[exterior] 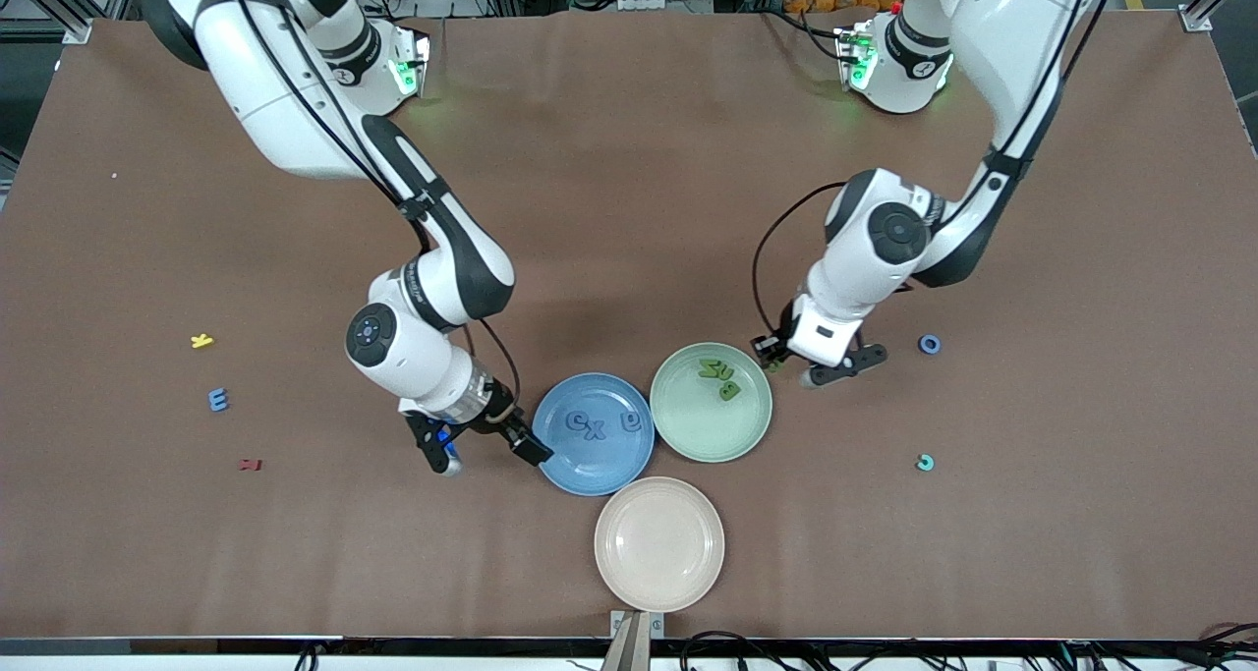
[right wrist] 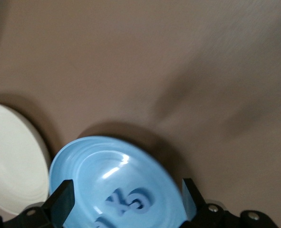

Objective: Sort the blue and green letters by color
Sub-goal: 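Drop the p on the green plate while the right gripper drops g on blue, then withdraw the left gripper while the right gripper reaches the blue m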

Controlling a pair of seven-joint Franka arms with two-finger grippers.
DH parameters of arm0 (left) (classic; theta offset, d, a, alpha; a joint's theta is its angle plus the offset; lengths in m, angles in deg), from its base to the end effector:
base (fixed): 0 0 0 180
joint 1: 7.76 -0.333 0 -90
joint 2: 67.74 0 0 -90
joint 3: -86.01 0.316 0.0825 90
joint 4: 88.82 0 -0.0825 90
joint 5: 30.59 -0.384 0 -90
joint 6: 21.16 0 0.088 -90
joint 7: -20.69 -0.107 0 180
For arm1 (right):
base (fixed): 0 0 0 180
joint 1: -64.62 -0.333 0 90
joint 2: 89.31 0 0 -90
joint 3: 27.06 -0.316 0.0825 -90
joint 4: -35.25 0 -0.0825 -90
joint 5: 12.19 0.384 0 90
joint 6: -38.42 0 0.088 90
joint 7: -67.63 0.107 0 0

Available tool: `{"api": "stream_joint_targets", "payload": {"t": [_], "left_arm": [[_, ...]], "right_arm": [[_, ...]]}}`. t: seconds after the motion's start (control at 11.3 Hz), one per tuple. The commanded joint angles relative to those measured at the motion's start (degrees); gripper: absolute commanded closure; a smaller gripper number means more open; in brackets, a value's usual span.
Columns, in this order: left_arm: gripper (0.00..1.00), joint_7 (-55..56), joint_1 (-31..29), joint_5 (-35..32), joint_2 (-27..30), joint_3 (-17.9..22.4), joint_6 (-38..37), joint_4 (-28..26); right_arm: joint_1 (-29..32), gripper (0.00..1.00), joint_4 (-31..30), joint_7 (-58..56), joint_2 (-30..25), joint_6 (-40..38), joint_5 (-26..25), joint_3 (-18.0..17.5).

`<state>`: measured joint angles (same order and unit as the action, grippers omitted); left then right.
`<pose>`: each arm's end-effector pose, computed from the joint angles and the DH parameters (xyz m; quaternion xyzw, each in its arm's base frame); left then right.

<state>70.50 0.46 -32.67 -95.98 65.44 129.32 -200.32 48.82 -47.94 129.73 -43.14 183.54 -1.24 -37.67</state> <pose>0.5687 -0.2980 0.2623 0.9723 0.1945 0.0401 0.1235 0.6842 0.3043 0.2403 -0.8967 0.4005 -0.0114 0.1880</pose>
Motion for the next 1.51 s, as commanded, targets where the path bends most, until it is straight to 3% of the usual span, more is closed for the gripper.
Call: {"api": "stream_joint_targets", "payload": {"t": [0.0, 0.09, 0.35, 0.44, 0.53, 0.8, 1.06, 1.42], "left_arm": [[1.0, 5.3, 4.1, 1.0, -6.3, 1.2, -1.2, 7.5], [1.0, 5.5, 4.7, 1.0, -7.4, 1.7, -1.2, 8.6], [0.97, 5.6, 5.3, 0.7, -10.1, 2.6, -1.2, 11.5], [0.26, 5.0, 5.3, 0.3, -10.1, 3.0, -1.2, 11.6], [0.0, 4.1, 5.3, -1.4, -9.8, 3.3, -1.2, 11.6], [0.0, 2.0, 4.1, -2.2, -8.1, 3.3, -2.6, 10.8], [0.0, -13.5, -1.7, -2.7, -2.9, 3.3, -10.8, 6.3], [0.0, -31.2, -10.7, -3.0, 1.6, 3.3, -13.6, 0.8]], "right_arm": [[3.0, 0.0, -5.3, -2.2, -5.8, -6.8, -12.0, -0.3], [3.8, 0.0, -8.2, -6.9, -7.6, -6.6, -14.5, -0.3], [6.8, 0.0, -15.1, -21.2, -12.6, -6.6, -14.9, 1.3], [7.1, 0.0, -17.4, -25.9, -14.1, -6.5, -14.8, 2.7], [7.7, 0.0, -19.1, -30.2, -15.2, -6.5, -14.8, 3.6], [9.6, 0.0, -23.8, -45.3, -18.1, -6.5, -14.8, 7.8], [10.7, 0.0, -24.8, -66.5, -17.7, -6.2, -14.5, 15.4], [15.3, 0.0, -24.7, -86.0, -15.8, -4.2, -13.9, 18.3]]}}
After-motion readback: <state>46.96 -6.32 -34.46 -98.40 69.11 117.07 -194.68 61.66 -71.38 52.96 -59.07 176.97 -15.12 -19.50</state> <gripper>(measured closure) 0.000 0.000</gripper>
